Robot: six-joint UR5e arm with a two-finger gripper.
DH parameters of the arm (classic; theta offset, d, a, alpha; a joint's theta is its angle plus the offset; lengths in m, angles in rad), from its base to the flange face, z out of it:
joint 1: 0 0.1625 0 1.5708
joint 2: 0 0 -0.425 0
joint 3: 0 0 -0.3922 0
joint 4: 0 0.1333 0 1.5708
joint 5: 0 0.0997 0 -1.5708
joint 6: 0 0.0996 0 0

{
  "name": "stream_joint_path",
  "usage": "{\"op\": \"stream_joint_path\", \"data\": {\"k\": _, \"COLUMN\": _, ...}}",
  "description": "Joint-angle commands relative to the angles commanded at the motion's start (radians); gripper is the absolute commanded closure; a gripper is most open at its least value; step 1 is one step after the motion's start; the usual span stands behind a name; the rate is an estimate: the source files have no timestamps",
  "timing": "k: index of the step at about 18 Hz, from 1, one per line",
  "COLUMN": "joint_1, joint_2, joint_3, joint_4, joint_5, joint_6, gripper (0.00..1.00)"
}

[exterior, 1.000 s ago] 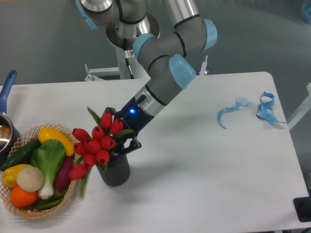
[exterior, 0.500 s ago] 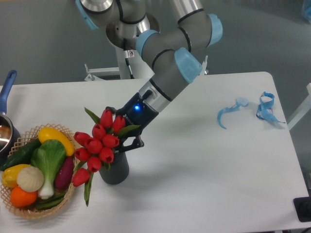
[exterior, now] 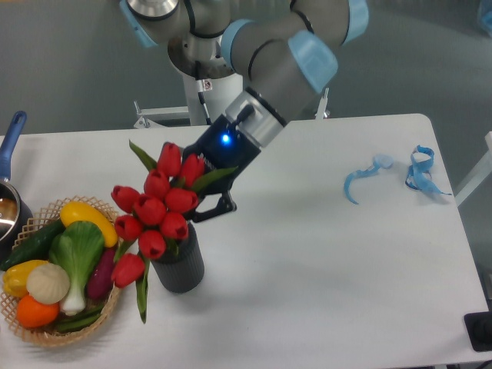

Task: Pick up the flowers from the vase
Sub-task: 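Lift the gripped tulips up out of the grey vase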

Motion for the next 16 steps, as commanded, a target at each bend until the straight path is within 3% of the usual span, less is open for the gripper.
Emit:
{"op": "stream_joint_path", "data": {"k": 4, "joint_1": 0.029, "joint_2": 0.043, "joint_3": 0.025, "joint_4": 0.0, "joint_5": -0.025, "joint_6": -0.08, "gripper": 0.64}}
{"op": "stream_joint_path", "data": {"k": 8, "joint_1": 0.113, "joint_2": 0.058, "joint_3": 0.055, "joint_4": 0.002, "joint_5": -0.041, "joint_6": -0.086, "gripper": 0.64}}
{"op": "stream_joint_path", "data": {"k": 13, "joint_1": 0.258, "joint_2": 0.017, "joint_3": 0.088, "joint_4": 0.011, "joint_5": -0.048, "joint_6": -0.063, "gripper": 0.64}}
{"op": "stream_joint_path", "data": {"k": 16, "joint_1": 0.284, "joint_2": -0.021, "joint_3": 0.112, "joint_4": 0.011, "joint_5": -0.045, "joint_6": -0.02, "gripper": 0.64}}
